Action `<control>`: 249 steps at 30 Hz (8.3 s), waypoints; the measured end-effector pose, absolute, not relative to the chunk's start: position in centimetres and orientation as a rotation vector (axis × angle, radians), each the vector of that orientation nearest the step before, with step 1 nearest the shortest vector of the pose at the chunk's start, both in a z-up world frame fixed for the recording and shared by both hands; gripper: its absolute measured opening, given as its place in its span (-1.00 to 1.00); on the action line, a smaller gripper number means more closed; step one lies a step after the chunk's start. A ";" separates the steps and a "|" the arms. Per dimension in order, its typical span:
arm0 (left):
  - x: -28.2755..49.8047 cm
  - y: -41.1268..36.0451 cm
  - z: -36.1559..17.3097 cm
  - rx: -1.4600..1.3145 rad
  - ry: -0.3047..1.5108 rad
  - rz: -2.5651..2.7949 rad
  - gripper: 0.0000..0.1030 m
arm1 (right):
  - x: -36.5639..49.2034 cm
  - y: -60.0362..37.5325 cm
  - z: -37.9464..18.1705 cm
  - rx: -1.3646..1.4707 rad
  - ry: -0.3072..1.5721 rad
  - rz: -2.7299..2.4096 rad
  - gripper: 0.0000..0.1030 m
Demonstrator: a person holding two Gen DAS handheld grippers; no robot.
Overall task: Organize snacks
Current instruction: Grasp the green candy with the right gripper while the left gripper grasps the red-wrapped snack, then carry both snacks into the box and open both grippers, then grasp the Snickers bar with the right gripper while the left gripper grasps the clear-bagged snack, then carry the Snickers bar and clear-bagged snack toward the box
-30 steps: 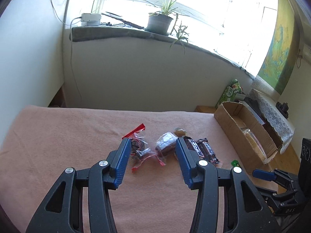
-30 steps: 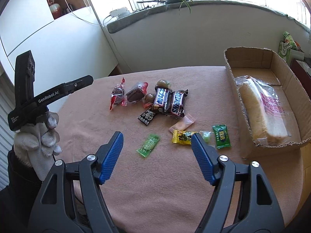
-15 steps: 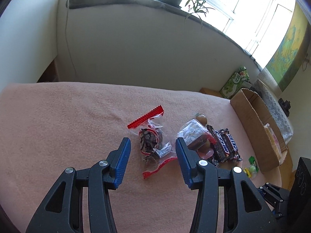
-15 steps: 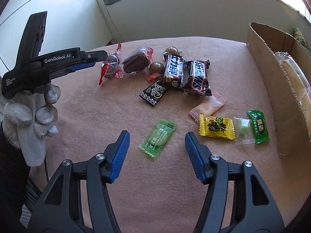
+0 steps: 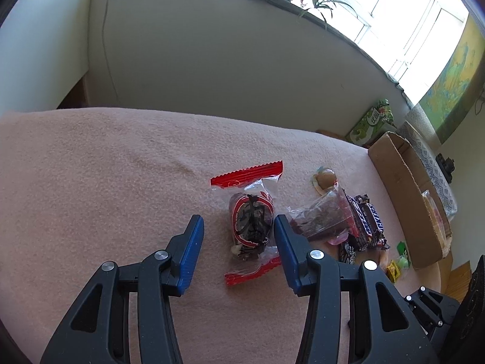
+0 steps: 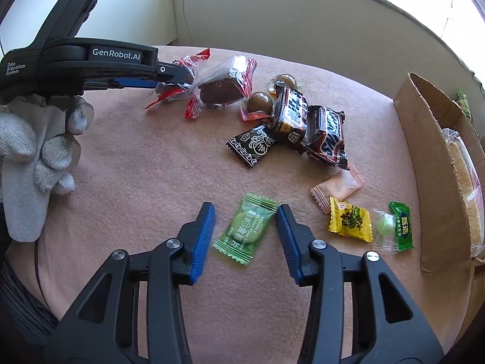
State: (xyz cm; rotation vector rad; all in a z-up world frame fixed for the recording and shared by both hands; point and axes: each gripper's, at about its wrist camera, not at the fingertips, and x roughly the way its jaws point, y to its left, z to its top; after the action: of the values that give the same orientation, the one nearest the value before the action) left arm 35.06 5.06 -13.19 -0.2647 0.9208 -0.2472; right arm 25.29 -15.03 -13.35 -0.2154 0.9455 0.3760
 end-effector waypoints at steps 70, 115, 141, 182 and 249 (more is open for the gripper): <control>32.9 -15.0 -5.4 -0.116 0.770 -0.610 -0.42 | 27.0 -36.7 -4.7 0.027 0.743 0.101 -0.58; 37.2 -23.5 -4.8 0.008 0.765 -0.584 0.32 | 29.5 -42.6 -6.4 0.064 0.737 0.047 0.62; 34.4 -12.2 -2.9 -0.063 0.716 -0.476 0.36 | 26.4 -36.0 -4.1 0.042 0.718 0.157 0.69; 35.6 -1.3 -11.9 -0.229 0.944 -0.346 0.36 | 37.2 -21.8 -10.4 0.176 1.060 0.337 0.34; 34.4 -9.0 -5.4 -0.152 0.723 -0.476 0.02 | 34.9 -33.9 -2.4 0.213 0.819 0.215 -0.41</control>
State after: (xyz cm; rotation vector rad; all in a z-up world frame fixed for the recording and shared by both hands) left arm 34.42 -8.99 -5.35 -0.1518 0.7233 -0.4757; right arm 34.95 -33.85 -2.37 0.2126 0.8187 0.2153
